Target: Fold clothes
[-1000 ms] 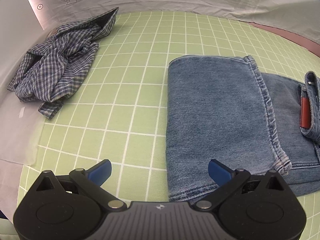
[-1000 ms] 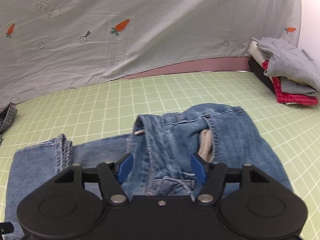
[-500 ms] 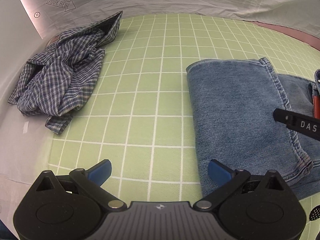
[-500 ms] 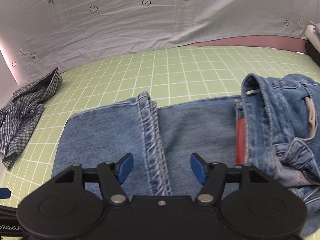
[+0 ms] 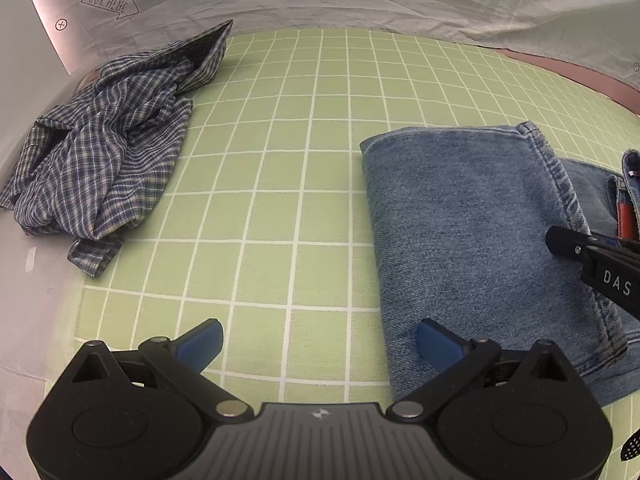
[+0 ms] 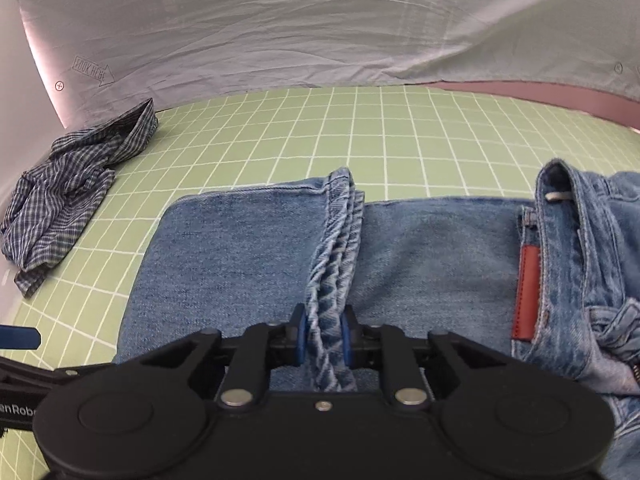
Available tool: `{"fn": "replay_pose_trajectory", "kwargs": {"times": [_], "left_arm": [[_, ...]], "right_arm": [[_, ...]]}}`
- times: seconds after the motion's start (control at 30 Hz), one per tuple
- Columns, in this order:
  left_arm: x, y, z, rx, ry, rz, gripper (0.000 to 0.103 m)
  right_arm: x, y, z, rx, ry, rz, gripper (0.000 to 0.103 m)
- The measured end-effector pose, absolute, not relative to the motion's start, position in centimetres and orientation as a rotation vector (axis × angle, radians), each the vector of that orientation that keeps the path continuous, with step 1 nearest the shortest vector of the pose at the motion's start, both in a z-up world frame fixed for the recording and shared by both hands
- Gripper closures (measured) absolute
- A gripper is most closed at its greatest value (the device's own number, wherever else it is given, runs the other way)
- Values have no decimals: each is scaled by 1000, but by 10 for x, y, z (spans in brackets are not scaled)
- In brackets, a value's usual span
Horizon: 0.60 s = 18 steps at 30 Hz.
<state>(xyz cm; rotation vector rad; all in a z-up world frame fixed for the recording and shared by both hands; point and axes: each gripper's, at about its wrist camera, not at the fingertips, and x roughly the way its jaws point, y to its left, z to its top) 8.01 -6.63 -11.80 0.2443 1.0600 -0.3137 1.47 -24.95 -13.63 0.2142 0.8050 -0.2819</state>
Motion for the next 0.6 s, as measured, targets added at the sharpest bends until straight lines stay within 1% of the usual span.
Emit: {"fn": "replay_pose_trajectory", "kwargs": {"times": [0.23,0.27,0.37,0.43,0.5,0.53,0.57,0.6], "left_arm": [[73,-80,-108,214,1011,-368,1],[73,-82,-108,213,1012,-374,1],[70,-88,-110,212,1024,-388,1],[69,-91,-111,214,1031,-394,1],[68,-94,-112,216,1037,-400,1],[67,-95,-112,217,1041,-403,1],[66,-97,-113,218,1044,-406,1],[66,-99,-113,219,1047,-408,1]], "right_arm": [[-12,-269,-99,110,717,-436,86],[-16,-277,-99,120,723,-474,86],[-13,-298,-125,154,865,-498,82],[-14,-300,-144,149,914,-504,75],[-16,-292,-144,95,914,-501,70],[-17,-288,-142,79,915,-495,58],[-19,-287,-139,73,897,-495,43],[-22,-286,-135,69,875,-495,40]]}}
